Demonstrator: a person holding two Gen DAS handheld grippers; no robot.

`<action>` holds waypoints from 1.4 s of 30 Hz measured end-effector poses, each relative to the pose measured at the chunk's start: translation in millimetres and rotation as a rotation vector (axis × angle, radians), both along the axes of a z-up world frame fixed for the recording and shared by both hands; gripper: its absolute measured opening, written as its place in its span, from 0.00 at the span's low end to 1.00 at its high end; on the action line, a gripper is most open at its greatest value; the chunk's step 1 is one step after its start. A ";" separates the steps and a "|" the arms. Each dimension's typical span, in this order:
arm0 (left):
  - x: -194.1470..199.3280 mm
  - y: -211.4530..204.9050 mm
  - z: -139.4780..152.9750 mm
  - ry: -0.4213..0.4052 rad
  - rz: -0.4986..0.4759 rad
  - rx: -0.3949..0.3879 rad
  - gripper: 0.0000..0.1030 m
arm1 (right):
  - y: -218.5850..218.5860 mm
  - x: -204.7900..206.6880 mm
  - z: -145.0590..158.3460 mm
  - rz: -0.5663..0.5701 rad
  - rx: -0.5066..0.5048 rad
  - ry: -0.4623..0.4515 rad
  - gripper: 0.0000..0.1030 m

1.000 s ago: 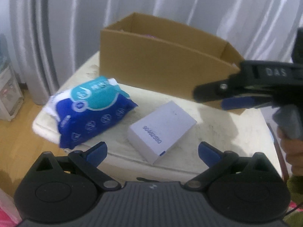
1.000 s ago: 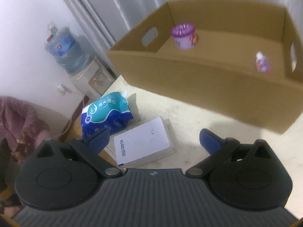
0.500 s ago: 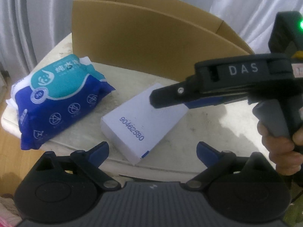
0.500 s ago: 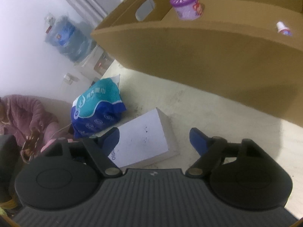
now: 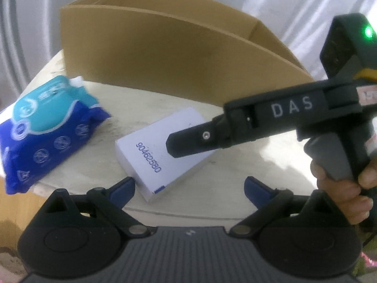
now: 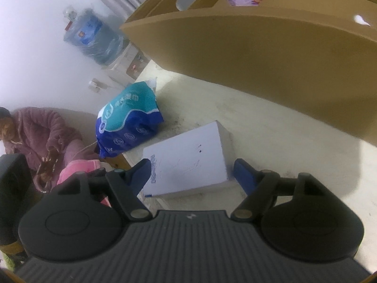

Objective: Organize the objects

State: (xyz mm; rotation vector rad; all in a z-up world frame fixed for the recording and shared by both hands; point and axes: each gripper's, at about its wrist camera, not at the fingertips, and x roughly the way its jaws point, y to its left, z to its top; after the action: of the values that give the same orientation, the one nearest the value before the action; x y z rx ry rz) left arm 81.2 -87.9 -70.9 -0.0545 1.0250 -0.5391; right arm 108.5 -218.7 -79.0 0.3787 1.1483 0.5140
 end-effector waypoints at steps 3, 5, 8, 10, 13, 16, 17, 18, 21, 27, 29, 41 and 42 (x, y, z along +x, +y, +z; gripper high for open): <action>-6.4 -11.9 0.6 0.002 -0.038 -0.010 0.96 | -14.2 -7.8 0.8 -0.024 -0.001 0.013 0.77; -10.2 -18.7 0.4 0.006 -0.062 -0.020 0.96 | -23.4 -13.0 0.8 -0.042 -0.002 0.019 0.77; -13.3 -25.3 -0.3 0.001 -0.081 -0.010 0.96 | -36.2 -18.1 -0.7 -0.068 0.005 0.025 0.77; -12.3 -27.0 -2.6 0.014 -0.086 -0.001 0.96 | -42.1 -17.4 -2.6 -0.085 0.033 0.036 0.77; -8.4 -26.5 -6.3 0.038 -0.079 -0.008 0.96 | -44.6 -14.7 -4.0 -0.096 0.049 0.042 0.77; -4.2 -26.0 -8.0 0.046 -0.074 -0.013 0.96 | -44.6 -11.5 -7.2 -0.108 0.059 0.054 0.77; -4.3 -25.6 -9.2 0.048 -0.074 -0.014 0.96 | -45.2 -10.5 -8.5 -0.112 0.063 0.058 0.77; -3.3 -25.7 -9.8 0.049 -0.073 -0.013 0.96 | -46.4 -9.5 -10.4 -0.120 0.071 0.064 0.78; -1.4 -26.2 -10.5 0.049 -0.078 -0.016 0.96 | -48.2 -7.5 -17.1 -0.137 0.089 0.090 0.78; -1.6 -24.7 -11.9 0.053 -0.069 -0.044 1.00 | -50.3 -6.2 -21.3 -0.149 0.130 0.097 0.84; -3.2 -24.5 -12.3 0.051 -0.062 -0.053 1.00 | -50.3 -5.7 -21.7 -0.147 0.140 0.101 0.86; -15.9 -23.9 -13.6 0.034 -0.056 -0.084 1.00 | -44.6 -4.9 -20.8 -0.151 0.123 0.095 0.99; -16.9 -24.2 -13.5 0.035 -0.058 -0.085 1.00 | -44.6 -5.1 -20.7 -0.151 0.123 0.095 0.99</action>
State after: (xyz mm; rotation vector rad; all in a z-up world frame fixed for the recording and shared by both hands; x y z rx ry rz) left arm 64.4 -112.1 -84.4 -0.1102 1.0401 -0.6360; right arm 103.4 -263.3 -99.7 0.5965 1.1720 0.4386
